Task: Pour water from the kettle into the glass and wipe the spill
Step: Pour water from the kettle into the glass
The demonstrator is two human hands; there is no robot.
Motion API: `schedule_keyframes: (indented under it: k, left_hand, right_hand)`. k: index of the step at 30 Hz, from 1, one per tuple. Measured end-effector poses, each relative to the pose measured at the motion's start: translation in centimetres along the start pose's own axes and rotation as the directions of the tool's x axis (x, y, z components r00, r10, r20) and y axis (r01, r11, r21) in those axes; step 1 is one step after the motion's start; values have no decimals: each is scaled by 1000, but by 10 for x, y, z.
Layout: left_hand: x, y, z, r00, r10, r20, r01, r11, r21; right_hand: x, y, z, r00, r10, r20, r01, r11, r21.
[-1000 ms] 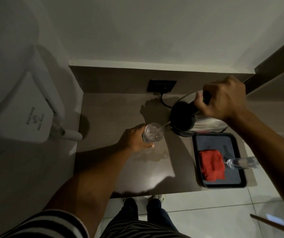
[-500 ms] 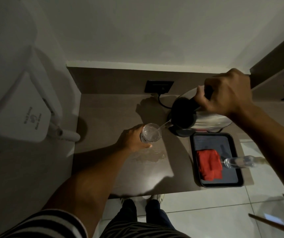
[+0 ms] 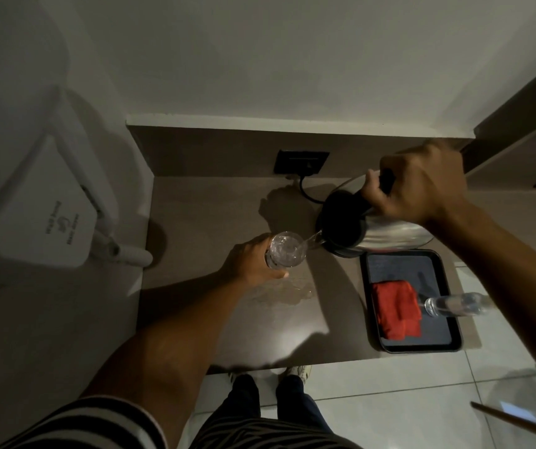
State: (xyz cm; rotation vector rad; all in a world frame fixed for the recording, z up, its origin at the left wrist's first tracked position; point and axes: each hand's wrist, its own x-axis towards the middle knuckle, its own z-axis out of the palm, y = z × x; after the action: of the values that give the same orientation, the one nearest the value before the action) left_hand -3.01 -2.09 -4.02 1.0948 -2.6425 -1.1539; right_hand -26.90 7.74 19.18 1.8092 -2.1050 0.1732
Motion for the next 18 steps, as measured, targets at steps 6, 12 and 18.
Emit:
schedule_keyframes:
  k: [6, 12, 18]
  left_hand:
    - [2, 0, 0, 1000, -15, 13, 14, 1000, 12]
    - [2, 1, 1, 1000, -23, 18, 23, 1000, 10]
    - [0, 1, 1, 1000, -14, 2, 14, 1000, -8]
  right_hand:
    - [0, -5, 2, 1000, -17, 10, 17, 1000, 7]
    - [-1, -10, 7, 1000, -5, 29, 4, 999, 32]
    - [-8, -12, 20, 999, 54, 6, -54, 997, 63]
